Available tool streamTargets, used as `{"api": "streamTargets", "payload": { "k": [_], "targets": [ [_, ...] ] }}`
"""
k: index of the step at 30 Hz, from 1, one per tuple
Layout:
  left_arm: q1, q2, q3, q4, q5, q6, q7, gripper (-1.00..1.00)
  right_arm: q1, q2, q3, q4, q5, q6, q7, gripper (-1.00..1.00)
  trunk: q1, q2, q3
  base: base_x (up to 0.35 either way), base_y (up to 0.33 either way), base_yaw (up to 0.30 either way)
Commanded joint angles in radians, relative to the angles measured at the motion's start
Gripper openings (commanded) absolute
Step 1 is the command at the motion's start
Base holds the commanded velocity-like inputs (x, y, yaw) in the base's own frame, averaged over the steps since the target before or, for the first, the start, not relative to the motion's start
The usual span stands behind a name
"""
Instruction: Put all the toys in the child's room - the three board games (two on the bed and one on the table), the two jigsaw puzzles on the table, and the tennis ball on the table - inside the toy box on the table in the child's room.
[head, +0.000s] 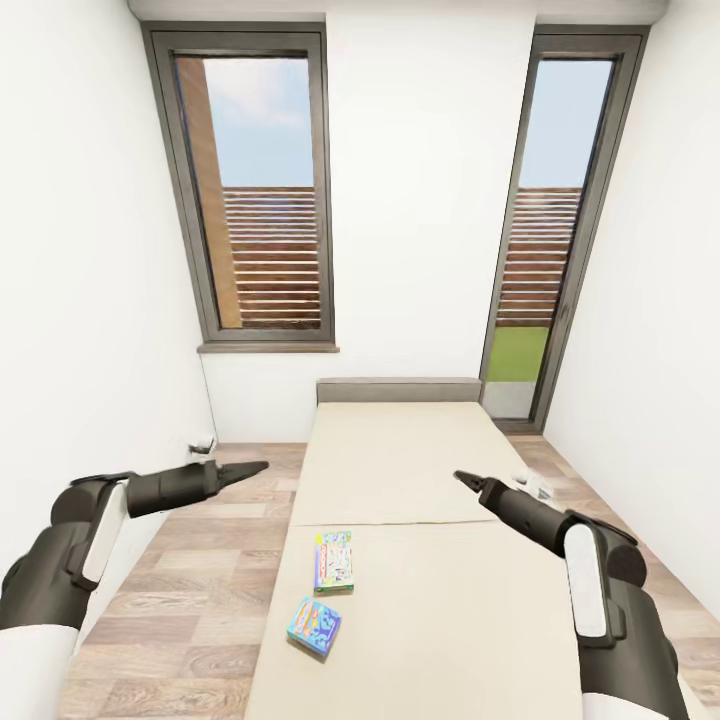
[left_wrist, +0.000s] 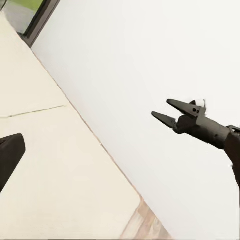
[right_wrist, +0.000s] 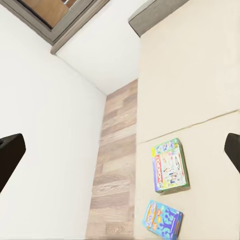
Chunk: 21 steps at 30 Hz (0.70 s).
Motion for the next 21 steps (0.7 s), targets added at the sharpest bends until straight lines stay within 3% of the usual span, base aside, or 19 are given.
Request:
{"api": "streamTargets", "payload": {
  "k": [1,4,5,7,9,10,12,14,17,21],
  "targets": [
    [-0.003,-0.012,-0.010,0.009,-0.004,0.005,0.054,1.00,-0.001,0.000,0.015,-0.003,0.012,0.013,0.007,1.00,0.000,-0.001,0.000,0.000,0.000,0.000],
    [-0.007,-0.055,-0.023,0.039,-0.011,0.004,0.187,1.00,-0.001,-0.001,0.065,-0.005,0.017,0.025,-0.006,1.00,0.000,-0.001,0.000,0.000,0.000,0.000],
    [-0.009,-0.082,-0.027,0.060,-0.014,-0.001,0.261,1.00,-0.001,-0.001,0.093,-0.005,0.019,0.028,-0.024,1.00,0.000,-0.001,0.000,0.000,0.000,0.000],
    [-0.011,-0.116,-0.030,0.087,-0.016,-0.013,0.343,1.00,-0.001,-0.002,0.123,-0.006,0.019,0.031,-0.054,1.00,0.000,-0.001,0.000,0.000,0.000,0.000],
    [-0.014,-0.191,-0.035,0.155,-0.018,-0.071,0.530,1.00,-0.001,-0.001,0.185,-0.007,0.020,0.035,-0.143,1.00,0.000,-0.001,0.000,0.000,0.000,0.000],
    [-0.014,-0.208,-0.036,0.174,-0.018,-0.089,0.578,1.00,-0.001,-0.001,0.201,-0.007,0.020,0.035,-0.167,1.00,0.000,-0.001,0.000,0.000,0.000,0.000],
    [-0.018,-0.257,-0.040,0.269,-0.018,-0.162,0.771,1.00,-0.001,0.000,0.259,-0.008,0.019,0.036,-0.257,1.00,0.000,-0.001,0.000,0.000,0.000,0.000],
    [-0.040,-0.275,-0.041,0.363,-0.017,-0.220,0.893,1.00,-0.001,0.001,0.290,-0.008,0.019,0.036,-0.307,1.00,0.000,-0.001,0.000,0.000,0.000,0.000],
    [-0.093,-0.287,-0.041,0.482,-0.016,-0.291,0.989,1.00,-0.001,0.002,0.310,-0.009,0.018,0.036,-0.341,1.00,0.000,-0.001,0.000,0.000,0.000,0.000],
    [-0.175,-0.292,-0.043,0.670,-0.018,-0.410,1.050,1.00,-0.001,0.002,0.321,-0.018,0.017,0.037,-0.358,1.00,0.000,-0.001,0.000,0.000,0.000,0.000]
  ]
}}
